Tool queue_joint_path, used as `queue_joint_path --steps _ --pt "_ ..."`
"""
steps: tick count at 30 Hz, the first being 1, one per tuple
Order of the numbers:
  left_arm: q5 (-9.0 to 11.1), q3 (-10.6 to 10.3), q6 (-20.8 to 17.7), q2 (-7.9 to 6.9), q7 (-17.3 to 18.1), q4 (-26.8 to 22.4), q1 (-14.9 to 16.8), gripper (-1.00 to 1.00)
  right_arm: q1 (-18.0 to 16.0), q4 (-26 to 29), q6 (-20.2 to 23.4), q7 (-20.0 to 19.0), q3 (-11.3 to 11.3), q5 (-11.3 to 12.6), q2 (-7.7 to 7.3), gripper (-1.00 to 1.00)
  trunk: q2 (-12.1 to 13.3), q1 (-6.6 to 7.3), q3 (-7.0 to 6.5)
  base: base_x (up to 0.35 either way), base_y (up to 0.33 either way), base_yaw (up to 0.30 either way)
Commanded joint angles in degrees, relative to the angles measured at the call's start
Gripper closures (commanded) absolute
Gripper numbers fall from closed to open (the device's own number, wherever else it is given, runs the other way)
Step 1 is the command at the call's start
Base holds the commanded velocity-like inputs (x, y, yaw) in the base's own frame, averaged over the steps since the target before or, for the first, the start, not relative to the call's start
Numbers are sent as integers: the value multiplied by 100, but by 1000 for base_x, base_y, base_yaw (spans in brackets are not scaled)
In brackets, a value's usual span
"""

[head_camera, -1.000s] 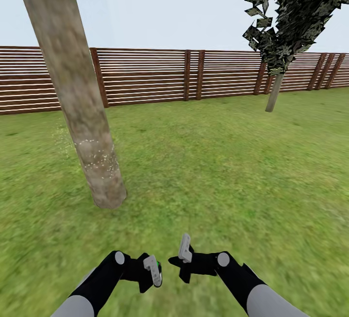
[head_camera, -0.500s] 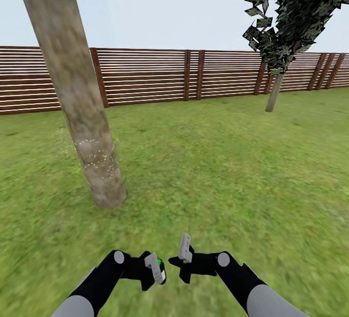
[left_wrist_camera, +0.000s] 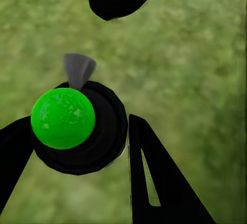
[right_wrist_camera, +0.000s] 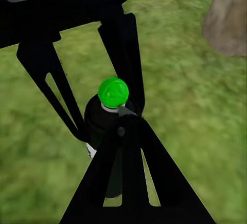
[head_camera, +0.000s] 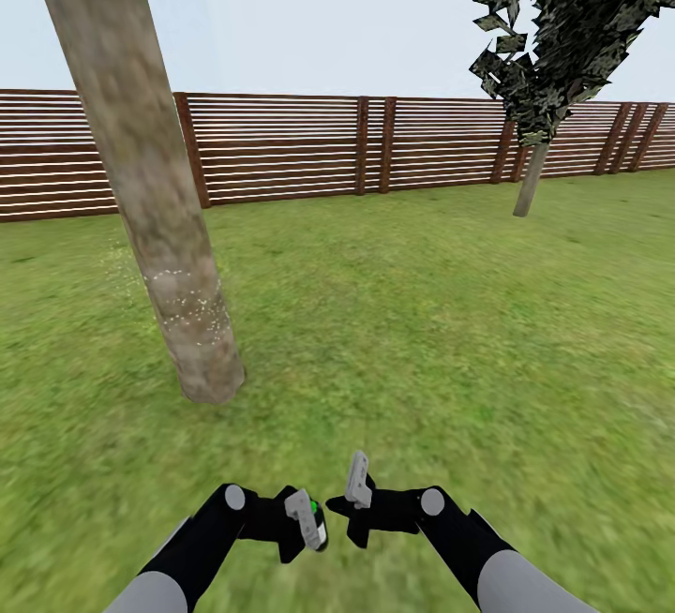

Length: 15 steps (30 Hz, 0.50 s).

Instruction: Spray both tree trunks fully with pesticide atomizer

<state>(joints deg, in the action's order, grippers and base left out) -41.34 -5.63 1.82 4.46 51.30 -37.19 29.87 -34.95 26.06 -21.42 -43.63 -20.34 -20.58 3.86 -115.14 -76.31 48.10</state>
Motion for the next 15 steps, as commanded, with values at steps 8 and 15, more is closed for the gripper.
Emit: queue_joint_path --steps 8,15 --pt "-41 9 95 35 90 -8 10 100 -3 -2 -29 6 4 -51 0 100 -2 1 5 0 0 0" --pt "73 9 149 63 90 -6 10 100 -3 -1 -29 9 4 -51 0 100 -2 1 5 0 0 0"
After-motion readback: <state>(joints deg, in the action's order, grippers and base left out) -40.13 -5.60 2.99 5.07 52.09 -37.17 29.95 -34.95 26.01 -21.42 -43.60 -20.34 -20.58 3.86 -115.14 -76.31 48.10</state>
